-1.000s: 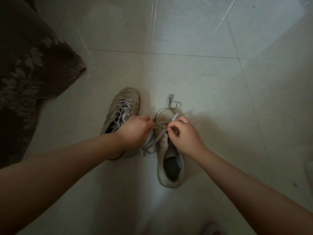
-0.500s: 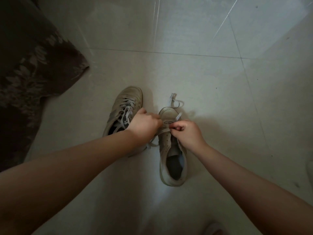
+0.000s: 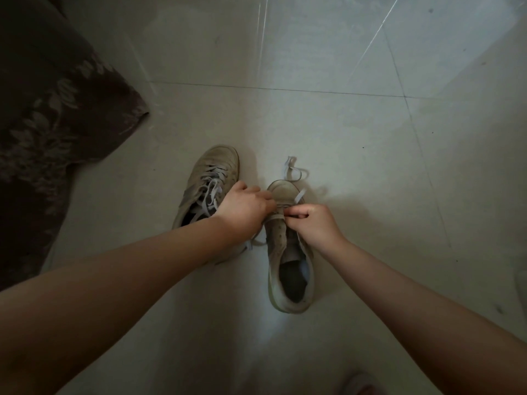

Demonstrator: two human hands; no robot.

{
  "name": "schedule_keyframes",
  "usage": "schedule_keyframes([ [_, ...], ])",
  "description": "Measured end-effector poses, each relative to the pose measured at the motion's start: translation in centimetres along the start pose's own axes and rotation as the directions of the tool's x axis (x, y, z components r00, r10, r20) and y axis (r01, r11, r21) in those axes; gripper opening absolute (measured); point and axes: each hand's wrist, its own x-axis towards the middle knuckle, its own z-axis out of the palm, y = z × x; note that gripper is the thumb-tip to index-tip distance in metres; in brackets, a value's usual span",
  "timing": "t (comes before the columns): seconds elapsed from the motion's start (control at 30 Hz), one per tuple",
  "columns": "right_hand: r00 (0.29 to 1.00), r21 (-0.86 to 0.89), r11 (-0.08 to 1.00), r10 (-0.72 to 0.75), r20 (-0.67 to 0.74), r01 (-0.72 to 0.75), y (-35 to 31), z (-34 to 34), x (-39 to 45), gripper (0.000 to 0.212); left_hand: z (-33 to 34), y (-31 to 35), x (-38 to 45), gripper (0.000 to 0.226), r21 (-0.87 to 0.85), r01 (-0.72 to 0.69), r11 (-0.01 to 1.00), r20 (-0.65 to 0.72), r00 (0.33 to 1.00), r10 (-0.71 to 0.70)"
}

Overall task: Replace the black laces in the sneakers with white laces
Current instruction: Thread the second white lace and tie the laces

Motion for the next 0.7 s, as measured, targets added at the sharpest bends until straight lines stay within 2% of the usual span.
schedule_keyframes([
  [0.07, 1.0, 0.005, 1.0, 0.013, 0.013, -0.013, -0.1, 0.2, 0.1, 0.019, -0.1, 0.0, 0.3, 0.02, -0.124, 0.047, 0.991, -0.026, 0.998, -0.05],
  [0.2, 0.998, 0.052, 0.997, 0.05, 0.029, -0.051, -0.1, 0.5, 0.0, 0.021, -0.1, -0.5, 0.7, 0.018, -0.294, 0.163, 0.942, 0.063, 0.986, -0.152],
  [0.37, 0.999, 0.038, 0.999, 0.033, 0.04, -0.034, 0.2, 0.7, 0.0, 0.021, 0.7, -0.1, 0.3, 0.019, -0.302, 0.17, 0.938, 0.053, 0.985, -0.162],
  [0.5, 1.0, 0.007, 1.0, 0.003, 0.025, -0.003, 0.3, 0.9, -0.1, 0.02, 1.2, 0.2, 0.1, 0.023, -0.424, 0.232, 0.875, 0.058, 0.971, -0.23],
  [0.57, 0.998, -0.076, 0.995, -0.054, 0.037, 0.057, 0.2, 0.9, -0.1, 0.017, 1.1, 0.0, -0.1, 0.024, -0.465, 0.254, 0.848, 0.108, 0.967, -0.231],
  [0.63, 0.989, -0.213, 0.967, -0.13, 0.069, 0.142, 0.2, 0.8, -0.1, 0.01, 0.4, -0.6, -0.1, 0.028, -0.436, 0.271, 0.858, 0.237, 0.955, -0.182],
  [0.7, 0.99, -0.269, 0.953, -0.126, 0.065, 0.139, 0.4, 0.5, -0.1, 0.009, -1.1, -1.4, 0.2, 0.027, -0.268, 0.211, 0.94, 0.327, 0.938, -0.118],
])
